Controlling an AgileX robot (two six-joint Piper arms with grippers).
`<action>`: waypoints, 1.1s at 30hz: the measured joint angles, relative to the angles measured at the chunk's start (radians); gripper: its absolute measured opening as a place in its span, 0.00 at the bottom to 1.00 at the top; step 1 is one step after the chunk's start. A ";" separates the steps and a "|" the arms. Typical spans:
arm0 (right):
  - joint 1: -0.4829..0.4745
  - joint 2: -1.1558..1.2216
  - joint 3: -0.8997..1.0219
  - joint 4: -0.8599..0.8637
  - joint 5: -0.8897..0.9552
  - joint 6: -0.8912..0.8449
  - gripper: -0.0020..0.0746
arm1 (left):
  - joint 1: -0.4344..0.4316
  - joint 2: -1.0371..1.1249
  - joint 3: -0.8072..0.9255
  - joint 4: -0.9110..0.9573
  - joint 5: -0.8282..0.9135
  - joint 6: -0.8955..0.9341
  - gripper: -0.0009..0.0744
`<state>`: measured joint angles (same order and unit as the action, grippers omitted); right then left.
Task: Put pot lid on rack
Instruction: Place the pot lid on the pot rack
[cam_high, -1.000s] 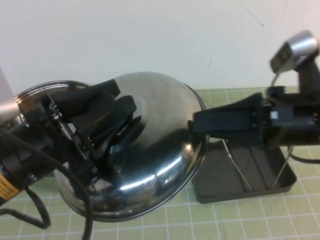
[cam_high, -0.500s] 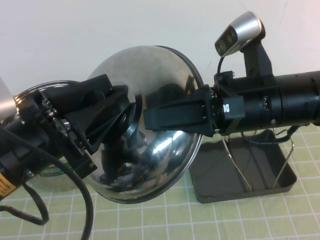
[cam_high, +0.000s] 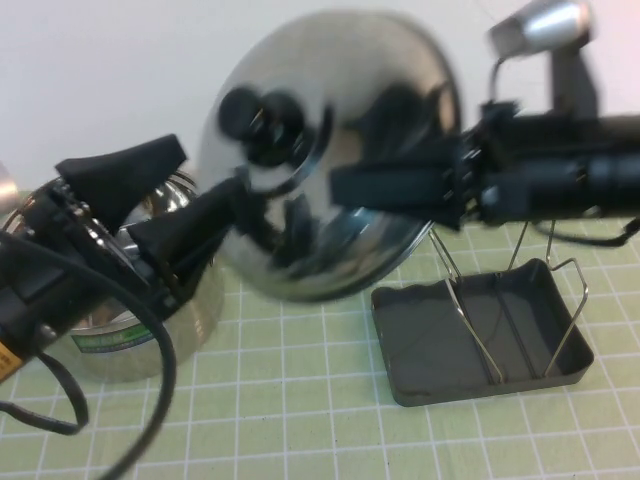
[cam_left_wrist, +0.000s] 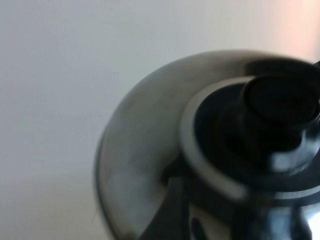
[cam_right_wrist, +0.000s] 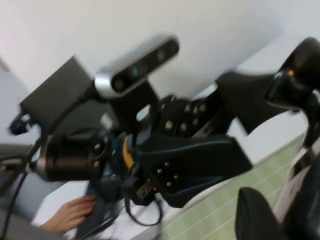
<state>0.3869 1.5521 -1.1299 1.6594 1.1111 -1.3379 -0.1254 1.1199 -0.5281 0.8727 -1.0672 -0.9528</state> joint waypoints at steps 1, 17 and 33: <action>-0.023 -0.025 0.000 -0.005 -0.013 0.000 0.25 | 0.019 0.000 0.000 0.000 0.000 -0.004 0.87; -0.141 -0.319 -0.002 -1.148 -0.150 0.612 0.25 | 0.145 0.000 0.000 0.237 0.162 -0.163 0.08; -0.141 -0.169 -0.002 -1.056 -0.181 0.459 0.25 | 0.145 0.000 0.000 0.348 0.162 -0.241 0.01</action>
<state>0.2463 1.3830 -1.1321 0.6033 0.9304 -0.8784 0.0195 1.1199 -0.5281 1.2211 -0.9054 -1.1935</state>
